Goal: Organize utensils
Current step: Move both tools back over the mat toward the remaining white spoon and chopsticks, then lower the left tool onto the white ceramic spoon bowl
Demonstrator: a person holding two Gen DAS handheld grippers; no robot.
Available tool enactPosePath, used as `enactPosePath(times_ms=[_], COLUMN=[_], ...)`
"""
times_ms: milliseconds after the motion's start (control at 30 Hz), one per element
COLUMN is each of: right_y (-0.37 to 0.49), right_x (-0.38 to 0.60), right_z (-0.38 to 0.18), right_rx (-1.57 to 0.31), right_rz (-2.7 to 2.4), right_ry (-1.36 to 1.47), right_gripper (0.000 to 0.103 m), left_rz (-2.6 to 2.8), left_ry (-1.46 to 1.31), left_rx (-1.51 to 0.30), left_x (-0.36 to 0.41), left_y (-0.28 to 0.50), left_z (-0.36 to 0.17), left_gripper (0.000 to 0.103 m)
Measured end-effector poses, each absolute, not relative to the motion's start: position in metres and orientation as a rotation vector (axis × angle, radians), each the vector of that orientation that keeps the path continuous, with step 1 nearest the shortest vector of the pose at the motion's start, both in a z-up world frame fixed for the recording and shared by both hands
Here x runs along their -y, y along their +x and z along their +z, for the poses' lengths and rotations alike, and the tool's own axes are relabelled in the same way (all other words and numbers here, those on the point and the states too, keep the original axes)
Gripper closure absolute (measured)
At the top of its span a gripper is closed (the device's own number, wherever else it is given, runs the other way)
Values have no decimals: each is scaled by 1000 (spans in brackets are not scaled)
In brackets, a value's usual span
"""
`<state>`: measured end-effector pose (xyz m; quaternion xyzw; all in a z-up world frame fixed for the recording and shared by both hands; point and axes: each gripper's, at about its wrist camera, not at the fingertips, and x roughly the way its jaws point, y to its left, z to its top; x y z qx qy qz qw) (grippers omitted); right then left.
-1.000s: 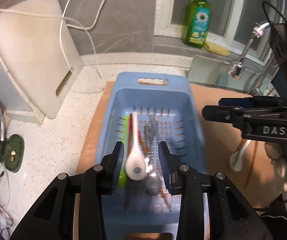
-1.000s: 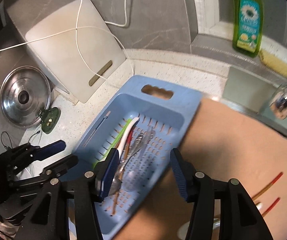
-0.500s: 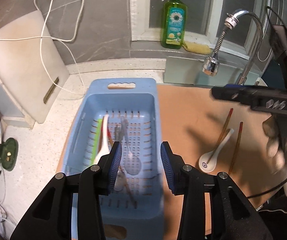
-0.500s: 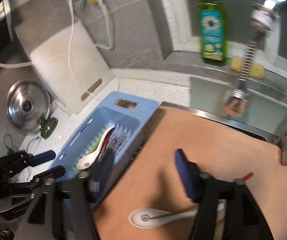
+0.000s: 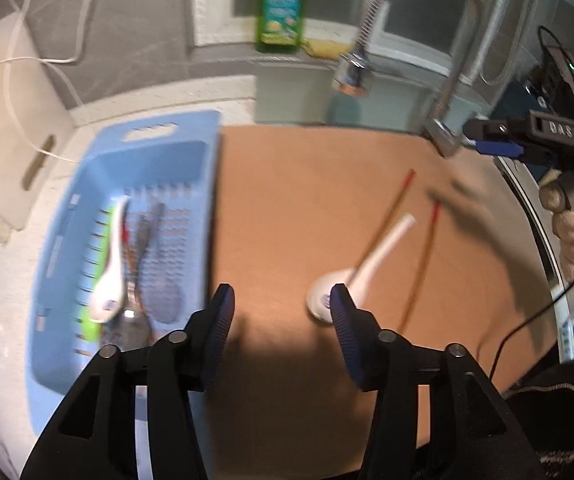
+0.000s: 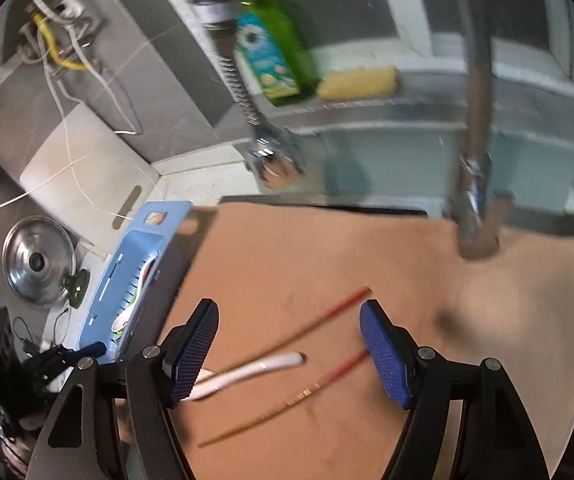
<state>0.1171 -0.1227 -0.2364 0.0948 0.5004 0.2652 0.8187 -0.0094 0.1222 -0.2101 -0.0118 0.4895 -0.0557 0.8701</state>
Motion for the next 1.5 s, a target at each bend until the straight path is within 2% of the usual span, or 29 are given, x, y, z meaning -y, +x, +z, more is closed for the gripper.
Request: enactPosePath(times_ms=[100, 167, 267, 533, 900, 1233, 1500], right_y=[118, 120, 123, 135, 151, 144, 156], right_x=[126, 121, 103, 52, 44, 25, 8], right_z=[-249, -259, -271, -301, -329, -344, -351], right_rx=[-1121, -1182, -1252, -1439, -1536, -1628, -1605], right_rz=[597, 643, 707, 807, 712, 760, 752], right_ry=[249, 278, 268, 259, 201, 262, 388], right_gripper=[35, 53, 69, 70, 70, 70, 69], left_rz=[-148, -160, -169, -151, -131, -128, -124], left_ry=[0, 10, 22, 33, 15, 7, 1], left_rx=[-1062, -1084, -1098, -1101, -1094, -1091, -1110], left_x=[-107, -102, -95, -92, -101, -111, -117], left_y=[-9, -9, -11, -19, -22, -17, -15], left_z=[-220, -225, -227, -223, -223, -223, -228], left_gripper=[54, 54, 54, 54, 54, 54, 54])
